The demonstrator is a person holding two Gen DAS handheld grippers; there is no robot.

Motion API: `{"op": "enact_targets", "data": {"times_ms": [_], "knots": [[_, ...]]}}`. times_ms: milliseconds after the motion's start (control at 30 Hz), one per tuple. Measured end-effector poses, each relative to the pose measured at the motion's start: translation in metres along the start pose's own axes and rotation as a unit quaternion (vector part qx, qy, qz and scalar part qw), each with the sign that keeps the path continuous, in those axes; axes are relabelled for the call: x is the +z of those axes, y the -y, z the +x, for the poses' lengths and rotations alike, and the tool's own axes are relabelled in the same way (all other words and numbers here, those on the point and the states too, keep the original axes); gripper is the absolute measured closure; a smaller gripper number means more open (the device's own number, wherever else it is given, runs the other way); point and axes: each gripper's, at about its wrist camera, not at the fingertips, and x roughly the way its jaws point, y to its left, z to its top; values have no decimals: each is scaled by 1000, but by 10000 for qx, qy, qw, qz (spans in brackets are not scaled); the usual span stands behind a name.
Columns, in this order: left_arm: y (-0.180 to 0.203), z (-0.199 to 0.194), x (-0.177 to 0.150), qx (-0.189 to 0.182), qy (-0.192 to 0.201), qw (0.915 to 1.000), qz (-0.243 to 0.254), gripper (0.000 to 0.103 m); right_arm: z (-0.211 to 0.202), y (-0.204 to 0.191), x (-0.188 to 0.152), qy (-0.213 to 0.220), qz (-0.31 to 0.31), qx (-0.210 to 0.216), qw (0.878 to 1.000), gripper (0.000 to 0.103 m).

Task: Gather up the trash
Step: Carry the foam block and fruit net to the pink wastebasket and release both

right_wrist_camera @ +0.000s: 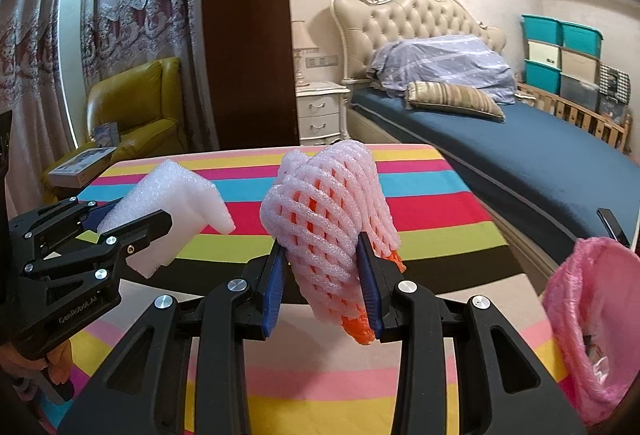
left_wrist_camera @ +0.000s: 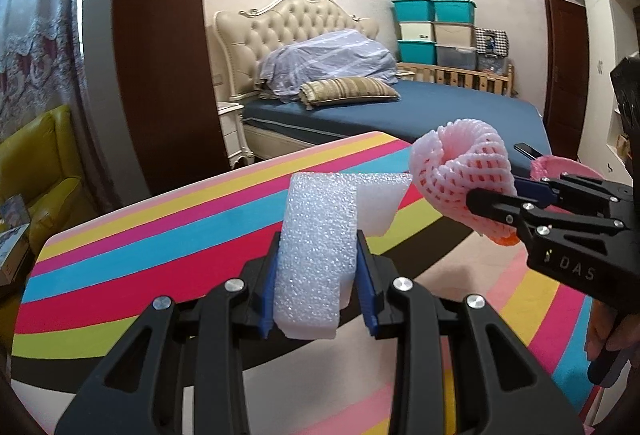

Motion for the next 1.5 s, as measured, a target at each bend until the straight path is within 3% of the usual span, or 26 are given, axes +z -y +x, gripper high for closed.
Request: {"op": "enact_targets", "data": {"times_ms": [567,900,1167,1500], "knots": [[88,29,11,-938,-105,9938,589,70,-47,98,-23,139,639,-756,9950,69],[160,36,15,-1767,-104,9790,1013,70,-89,166,-52,139,1045,-1593,9816,69],[224,56,40,-2291,63,9663,1174,70,-121,223,-71,193,1387,-2222,9649,69],[286,87,75,-2601,45,9606,980,70,-126,273,-76,210,1561,-2328,9597,69]]}}
